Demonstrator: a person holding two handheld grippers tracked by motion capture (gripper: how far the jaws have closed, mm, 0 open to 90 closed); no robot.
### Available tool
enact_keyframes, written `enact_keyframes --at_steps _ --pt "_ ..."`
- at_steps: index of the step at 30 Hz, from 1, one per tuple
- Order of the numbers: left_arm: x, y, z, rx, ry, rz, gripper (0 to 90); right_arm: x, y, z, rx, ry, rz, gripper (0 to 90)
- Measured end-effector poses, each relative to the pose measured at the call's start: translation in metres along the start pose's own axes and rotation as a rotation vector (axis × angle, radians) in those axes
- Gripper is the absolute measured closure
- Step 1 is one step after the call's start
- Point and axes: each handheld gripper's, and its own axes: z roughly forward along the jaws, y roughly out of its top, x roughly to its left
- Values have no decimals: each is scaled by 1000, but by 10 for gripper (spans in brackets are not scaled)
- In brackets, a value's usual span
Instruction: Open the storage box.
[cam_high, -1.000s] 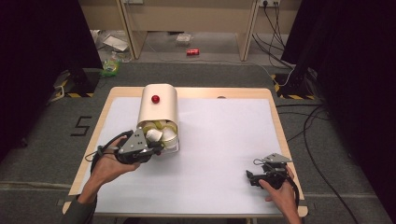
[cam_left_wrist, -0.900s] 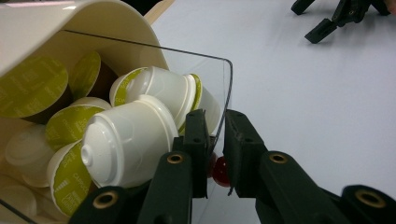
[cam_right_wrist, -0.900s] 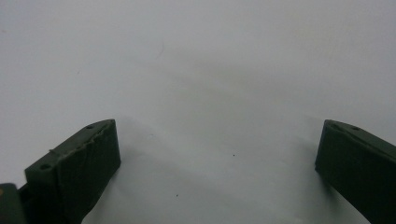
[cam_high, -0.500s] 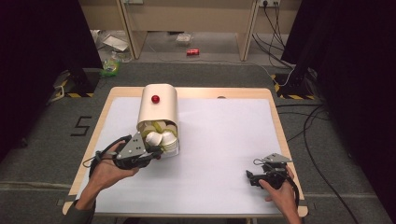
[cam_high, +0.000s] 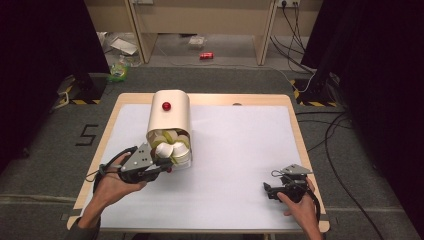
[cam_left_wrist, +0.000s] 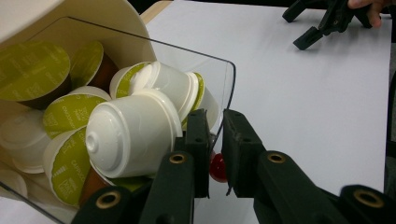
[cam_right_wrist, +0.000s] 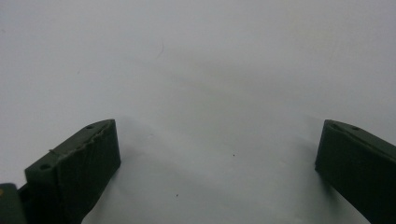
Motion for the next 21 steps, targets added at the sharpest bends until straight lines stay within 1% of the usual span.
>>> enact_keyframes --at_steps 3,5,8,13,17,21 --pt "0 0 0 0 2 -15 779 0 0 0 0 0 0 5" --pt "-1 -2 0 9 19 -19 745 0 0 0 0 0 1 5" --pt "0 -4 -2 -1 27 -42 712 0 0 0 0 0 0 4" --pt "1 -1 -9 -12 55 -56 668 0 0 0 0 0 0 4" --pt "2 1 -12 -24 68 -70 640 0 0 0 0 0 0 4" --pt "3 2 -15 -26 82 -81 594 0 0 0 0 0 0 5"
